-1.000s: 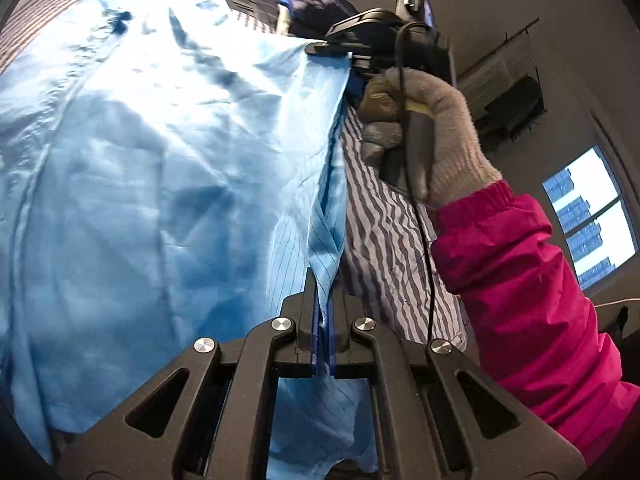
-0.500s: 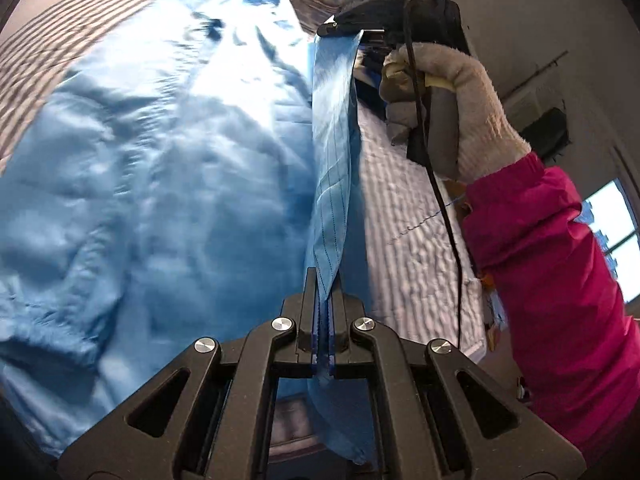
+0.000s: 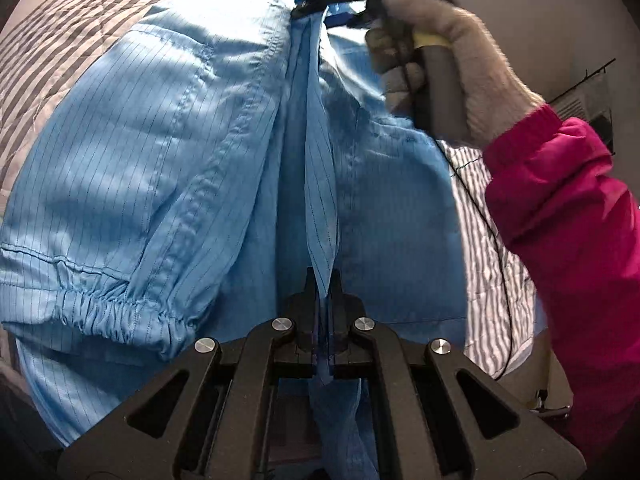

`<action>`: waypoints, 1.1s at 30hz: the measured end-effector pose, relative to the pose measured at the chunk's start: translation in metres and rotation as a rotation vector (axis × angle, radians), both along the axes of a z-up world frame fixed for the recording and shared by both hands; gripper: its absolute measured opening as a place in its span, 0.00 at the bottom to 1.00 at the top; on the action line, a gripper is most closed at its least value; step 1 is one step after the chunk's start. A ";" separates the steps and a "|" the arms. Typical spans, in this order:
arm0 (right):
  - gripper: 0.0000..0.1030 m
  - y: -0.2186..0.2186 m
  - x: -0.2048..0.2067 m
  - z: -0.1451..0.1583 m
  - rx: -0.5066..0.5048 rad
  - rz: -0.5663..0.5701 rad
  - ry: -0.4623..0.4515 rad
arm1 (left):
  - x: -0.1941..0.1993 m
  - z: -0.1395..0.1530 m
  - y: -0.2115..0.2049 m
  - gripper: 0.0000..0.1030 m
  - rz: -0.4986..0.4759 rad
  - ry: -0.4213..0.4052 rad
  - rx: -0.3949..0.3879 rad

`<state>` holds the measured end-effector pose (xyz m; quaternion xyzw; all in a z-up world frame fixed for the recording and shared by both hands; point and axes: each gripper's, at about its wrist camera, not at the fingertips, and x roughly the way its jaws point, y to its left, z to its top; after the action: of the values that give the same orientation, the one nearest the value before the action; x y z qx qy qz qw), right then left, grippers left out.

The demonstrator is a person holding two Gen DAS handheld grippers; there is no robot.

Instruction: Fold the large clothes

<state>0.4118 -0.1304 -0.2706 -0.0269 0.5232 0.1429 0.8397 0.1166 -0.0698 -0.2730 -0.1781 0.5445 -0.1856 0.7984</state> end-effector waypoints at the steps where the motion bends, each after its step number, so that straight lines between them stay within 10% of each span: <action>1: 0.31 -0.004 -0.003 0.005 0.029 0.002 -0.008 | -0.002 0.001 0.000 0.00 0.000 -0.005 0.011; 11: 0.33 -0.129 -0.105 0.082 0.196 -0.084 -0.083 | -0.008 0.011 0.001 0.00 -0.004 -0.058 0.065; 25: 0.36 -0.146 -0.267 0.002 0.344 -0.029 0.156 | -0.009 0.054 0.031 0.12 0.009 -0.143 0.110; 33: 0.13 -0.136 -0.297 -0.025 0.387 -0.027 0.229 | 0.003 0.071 0.054 0.12 0.049 -0.154 0.114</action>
<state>0.1147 -0.2661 -0.2951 0.1582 0.5784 0.2315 0.7660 0.1196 -0.0156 -0.2018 -0.1307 0.4866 -0.1477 0.8511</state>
